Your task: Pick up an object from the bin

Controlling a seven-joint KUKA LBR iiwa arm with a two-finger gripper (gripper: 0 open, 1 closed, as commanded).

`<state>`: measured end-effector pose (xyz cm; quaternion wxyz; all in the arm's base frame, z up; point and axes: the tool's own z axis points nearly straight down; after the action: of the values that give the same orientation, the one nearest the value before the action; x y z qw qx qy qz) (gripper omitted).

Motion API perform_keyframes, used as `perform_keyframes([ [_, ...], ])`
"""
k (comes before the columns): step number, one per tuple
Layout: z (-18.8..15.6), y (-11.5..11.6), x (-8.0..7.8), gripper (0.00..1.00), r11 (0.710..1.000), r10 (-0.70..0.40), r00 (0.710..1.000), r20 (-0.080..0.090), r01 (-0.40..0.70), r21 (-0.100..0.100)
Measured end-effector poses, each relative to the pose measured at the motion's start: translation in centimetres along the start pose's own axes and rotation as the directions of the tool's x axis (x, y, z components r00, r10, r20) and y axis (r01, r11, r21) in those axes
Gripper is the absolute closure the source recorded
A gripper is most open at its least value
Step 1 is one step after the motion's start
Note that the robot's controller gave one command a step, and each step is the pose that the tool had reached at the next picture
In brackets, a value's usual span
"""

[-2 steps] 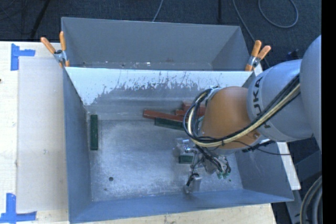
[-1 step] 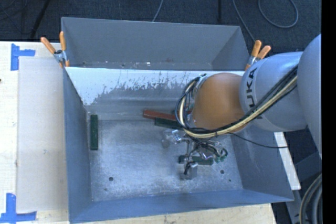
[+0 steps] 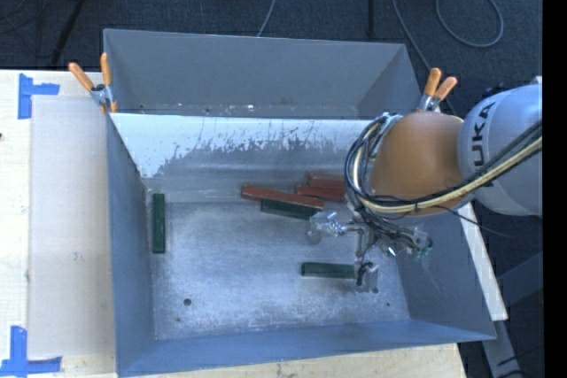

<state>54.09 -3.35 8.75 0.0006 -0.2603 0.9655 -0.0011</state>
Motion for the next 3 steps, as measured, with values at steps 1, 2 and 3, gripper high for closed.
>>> perform_keyframes([
  [1,0.0,0.3,-0.1,1.0,1.0,0.0,1.0,-0.001,0.0,-0.004],
  [2,-12.6,-1.3,-2.4,1.0,1.0,0.013,1.0,0.008,-0.013,0.003],
  [3,-12.1,-1.2,-2.2,0.0,1.0,0.015,1.0,0.001,-0.015,-0.003],
])
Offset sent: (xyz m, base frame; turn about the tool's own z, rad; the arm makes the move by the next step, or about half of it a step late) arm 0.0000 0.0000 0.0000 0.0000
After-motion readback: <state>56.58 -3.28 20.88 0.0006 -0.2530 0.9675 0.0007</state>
